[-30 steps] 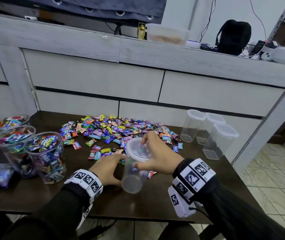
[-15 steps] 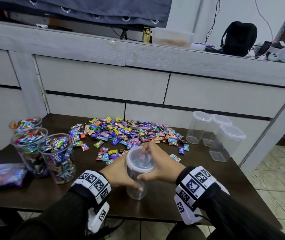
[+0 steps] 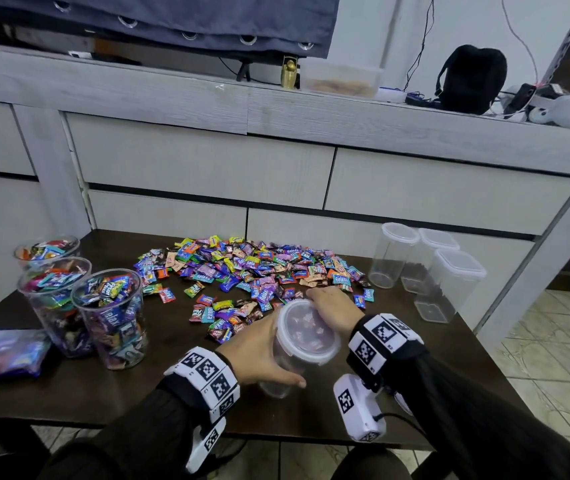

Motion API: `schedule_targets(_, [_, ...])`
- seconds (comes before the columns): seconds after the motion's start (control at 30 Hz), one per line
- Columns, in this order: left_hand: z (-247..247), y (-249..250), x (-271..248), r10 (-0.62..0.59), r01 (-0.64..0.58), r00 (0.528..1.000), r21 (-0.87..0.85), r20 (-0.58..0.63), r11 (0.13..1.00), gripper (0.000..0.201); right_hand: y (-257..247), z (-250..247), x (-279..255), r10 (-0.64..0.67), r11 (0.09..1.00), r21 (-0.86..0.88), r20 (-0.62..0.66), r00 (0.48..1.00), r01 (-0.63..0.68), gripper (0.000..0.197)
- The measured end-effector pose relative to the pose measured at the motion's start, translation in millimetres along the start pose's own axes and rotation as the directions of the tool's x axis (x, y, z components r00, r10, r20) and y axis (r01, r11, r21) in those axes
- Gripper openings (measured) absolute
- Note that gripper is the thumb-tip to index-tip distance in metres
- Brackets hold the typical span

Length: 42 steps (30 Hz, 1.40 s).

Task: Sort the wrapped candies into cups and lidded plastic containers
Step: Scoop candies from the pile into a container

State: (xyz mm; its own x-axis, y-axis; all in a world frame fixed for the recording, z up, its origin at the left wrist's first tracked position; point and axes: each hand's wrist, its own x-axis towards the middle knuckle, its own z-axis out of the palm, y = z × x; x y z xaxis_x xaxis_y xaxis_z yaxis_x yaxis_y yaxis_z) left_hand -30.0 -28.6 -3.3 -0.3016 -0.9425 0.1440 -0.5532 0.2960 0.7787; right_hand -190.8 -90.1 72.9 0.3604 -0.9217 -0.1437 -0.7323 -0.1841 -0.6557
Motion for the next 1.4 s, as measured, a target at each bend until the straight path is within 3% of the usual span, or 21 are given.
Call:
schedule_targets(0.17, [0.2, -1.3, -0.4, 0.001, -0.001, 1.000, 0.029, 0.005, 1.000, 0.102, 3.4, 3.4, 3.1, 0.028, 0.999, 0.039, -0.093, 0.995, -0.025, 0.044])
schedule_targets(0.33, [-2.0, 2.0, -3.9, 0.008, -0.008, 1.000, 0.015, -0.011, 1.000, 0.108, 0.0, 5.3, 10.0, -0.003, 0.999, -0.034, -0.041, 0.999, 0.001, 0.025])
schedule_targets(0.47, [-1.6, 9.1, -9.2, -0.003, 0.008, 0.999, 0.100, -0.046, 0.995, 0.112, -2.0, 1.5, 7.4, -0.112, 0.958, -0.273, -0.061, 0.992, 0.091, 0.033])
schedule_targets(0.57, [0.3, 18.7, -7.8, -0.024, 0.039, 0.997, 0.224, -0.069, 0.974, 0.111, -6.1, -7.2, 0.5, -0.366, 0.868, -0.409, -0.144, 0.919, 0.281, 0.035])
schedule_targets(0.67, [-1.0, 24.6, -0.4, -0.019, 0.022, 1.000, 0.304, -0.011, 0.952, 0.103, -16.8, -8.4, -9.0, -0.629, 0.719, -0.394, -0.016, 0.777, 0.573, 0.030])
schedule_targets(0.77, [-2.1, 22.0, 5.2, -0.003, -0.016, 0.997, 0.245, 0.079, 0.969, 0.099, -25.6, -2.4, -17.9, -0.675, 0.629, -0.389, 0.156, 0.721, 0.673, 0.034])
schedule_targets(0.87, [-0.2, 15.3, 7.8, 0.011, -0.029, 0.990, 0.131, 0.139, 0.991, 0.094, -26.7, 2.1, -24.3, -0.683, 0.576, -0.401, 0.243, 0.689, 0.712, 0.031])
schedule_targets(0.97, [1.7, 12.6, 10.5, -0.025, 0.013, 0.989, 0.077, 0.149, 0.997, 0.080, -23.7, 3.6, -26.0, -0.629, 0.560, -0.478, 0.286, 0.722, 0.677, 0.032])
schedule_targets(1.07, [2.6, 12.2, 12.9, -0.016, 0.005, 0.988, 0.070, 0.154, 0.998, 0.082, -21.5, 2.6, -24.2, -0.612, 0.566, -0.492, 0.287, 0.737, 0.662, 0.036])
schedule_targets(1.17, [4.0, 13.2, 14.0, -0.019, 0.006, 0.991, 0.096, 0.134, 0.995, 0.079, -20.6, -2.9, -22.1, -0.599, 0.647, -0.398, 0.262, 0.757, 0.650, 0.028])
schedule_targets(1.23, [3.7, 14.9, 13.1, -0.014, 0.006, 0.995, 0.082, 0.100, 0.997, 0.068, -19.6, -6.7, -19.0, -0.596, 0.734, -0.292, 0.156, 0.787, 0.614, 0.025])
schedule_targets(1.3, [1.5, 11.9, 12.4, -0.025, 0.023, 0.999, 0.039, 0.040, 0.999, 0.074, -15.5, -10.6, -14.0, -0.552, 0.820, -0.200, -0.027, 0.834, 0.536, 0.030])
schedule_targets(1.4, [-3.8, -2.2, 6.9, -0.075, 0.073, 0.993, -0.022, -0.088, 0.997, 0.088, -1.4, -17.2, -8.5, -0.334, 0.941, -0.135, -0.224, 0.916, 0.310, 0.031])
